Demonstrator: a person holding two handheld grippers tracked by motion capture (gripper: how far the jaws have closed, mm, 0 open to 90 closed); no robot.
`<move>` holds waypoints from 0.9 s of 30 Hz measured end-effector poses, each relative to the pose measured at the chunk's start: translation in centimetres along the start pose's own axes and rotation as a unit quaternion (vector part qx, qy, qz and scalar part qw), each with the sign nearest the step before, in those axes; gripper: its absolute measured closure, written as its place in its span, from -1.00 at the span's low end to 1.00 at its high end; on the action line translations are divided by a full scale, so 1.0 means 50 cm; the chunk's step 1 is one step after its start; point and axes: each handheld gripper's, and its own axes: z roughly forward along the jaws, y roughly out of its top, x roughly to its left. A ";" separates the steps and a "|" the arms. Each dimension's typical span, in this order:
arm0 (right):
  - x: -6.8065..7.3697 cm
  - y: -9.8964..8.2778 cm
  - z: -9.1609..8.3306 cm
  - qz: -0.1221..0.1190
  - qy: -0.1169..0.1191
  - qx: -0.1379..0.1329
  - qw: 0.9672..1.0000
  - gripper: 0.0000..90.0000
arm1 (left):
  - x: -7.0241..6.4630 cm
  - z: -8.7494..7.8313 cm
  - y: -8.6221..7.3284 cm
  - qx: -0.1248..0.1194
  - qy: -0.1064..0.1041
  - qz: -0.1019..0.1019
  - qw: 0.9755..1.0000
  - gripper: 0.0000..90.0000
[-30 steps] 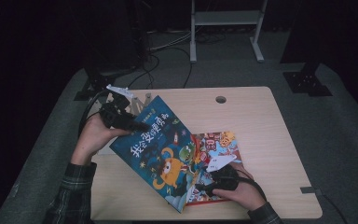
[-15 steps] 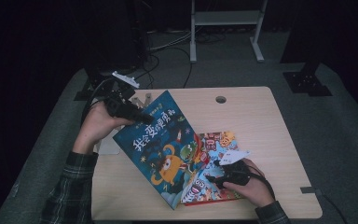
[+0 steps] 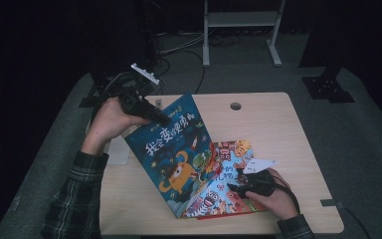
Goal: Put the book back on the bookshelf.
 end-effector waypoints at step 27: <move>-0.013 -0.011 0.000 0.021 -0.004 -0.014 1.000 -0.32 | -0.047 -0.010 0.074 0.032 -0.015 0.029 0.999 0.79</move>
